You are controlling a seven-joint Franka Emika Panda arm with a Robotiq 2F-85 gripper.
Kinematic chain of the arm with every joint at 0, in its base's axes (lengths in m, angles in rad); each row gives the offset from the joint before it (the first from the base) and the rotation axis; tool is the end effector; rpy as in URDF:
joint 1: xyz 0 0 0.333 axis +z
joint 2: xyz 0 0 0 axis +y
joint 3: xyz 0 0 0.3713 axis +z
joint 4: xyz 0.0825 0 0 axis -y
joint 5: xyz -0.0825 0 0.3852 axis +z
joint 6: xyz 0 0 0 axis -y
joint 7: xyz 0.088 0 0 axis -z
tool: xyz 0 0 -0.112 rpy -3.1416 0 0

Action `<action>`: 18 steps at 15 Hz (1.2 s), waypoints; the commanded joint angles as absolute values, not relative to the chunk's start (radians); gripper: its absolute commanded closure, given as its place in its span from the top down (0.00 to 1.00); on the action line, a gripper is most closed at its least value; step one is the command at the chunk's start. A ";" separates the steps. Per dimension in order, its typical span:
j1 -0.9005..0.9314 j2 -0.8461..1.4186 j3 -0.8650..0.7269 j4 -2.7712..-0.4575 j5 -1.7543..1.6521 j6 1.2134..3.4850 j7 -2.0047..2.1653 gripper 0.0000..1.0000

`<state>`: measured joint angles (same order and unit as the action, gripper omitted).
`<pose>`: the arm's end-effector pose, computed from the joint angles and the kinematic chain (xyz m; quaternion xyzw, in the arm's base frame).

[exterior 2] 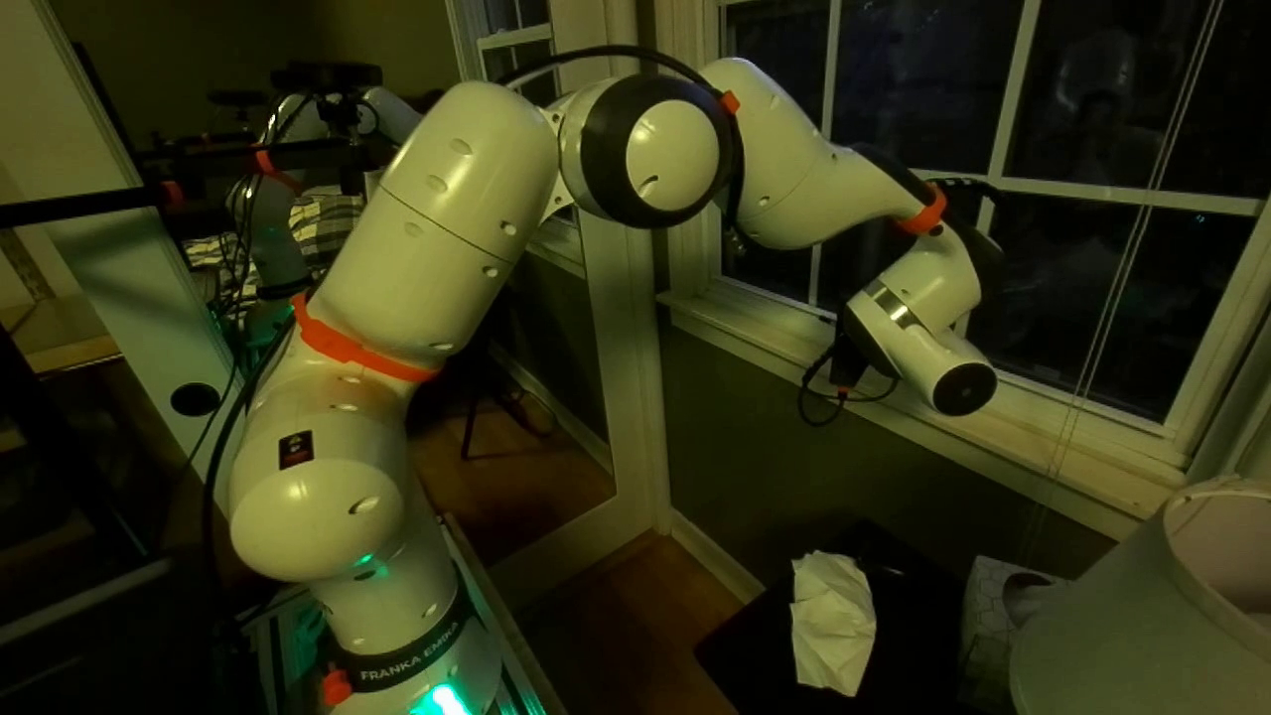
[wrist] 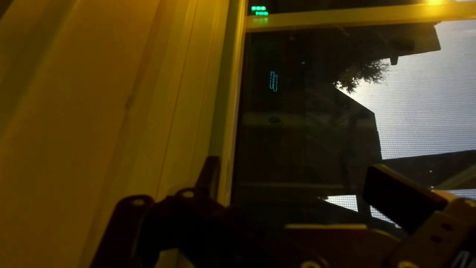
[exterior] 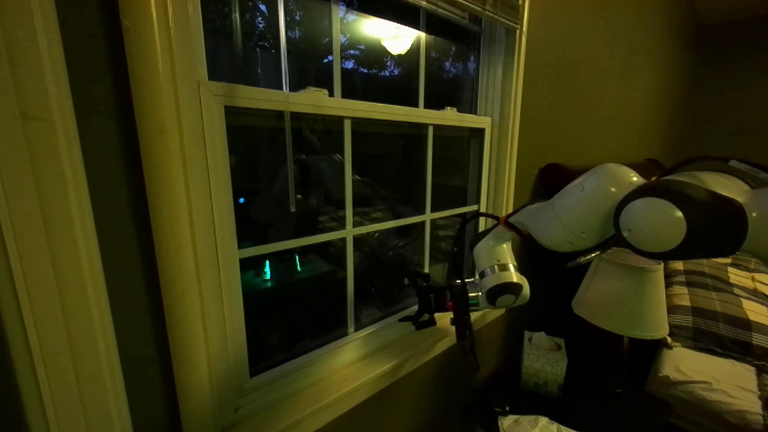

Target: Open the window on the right.

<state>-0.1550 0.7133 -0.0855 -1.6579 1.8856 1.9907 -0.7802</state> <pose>0.7307 -0.1024 0.2626 -0.7010 0.2831 -0.2246 0.6148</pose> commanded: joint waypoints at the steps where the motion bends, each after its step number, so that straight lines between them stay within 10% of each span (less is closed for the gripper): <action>1: -0.171 0.701 -0.085 -1.638 1.983 1.983 -0.825 1.00; 18: -0.171 0.446 -0.104 -1.847 1.921 1.865 -1.110 1.00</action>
<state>-0.1552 0.5974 -0.0942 -1.7507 1.8984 1.9316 -1.0871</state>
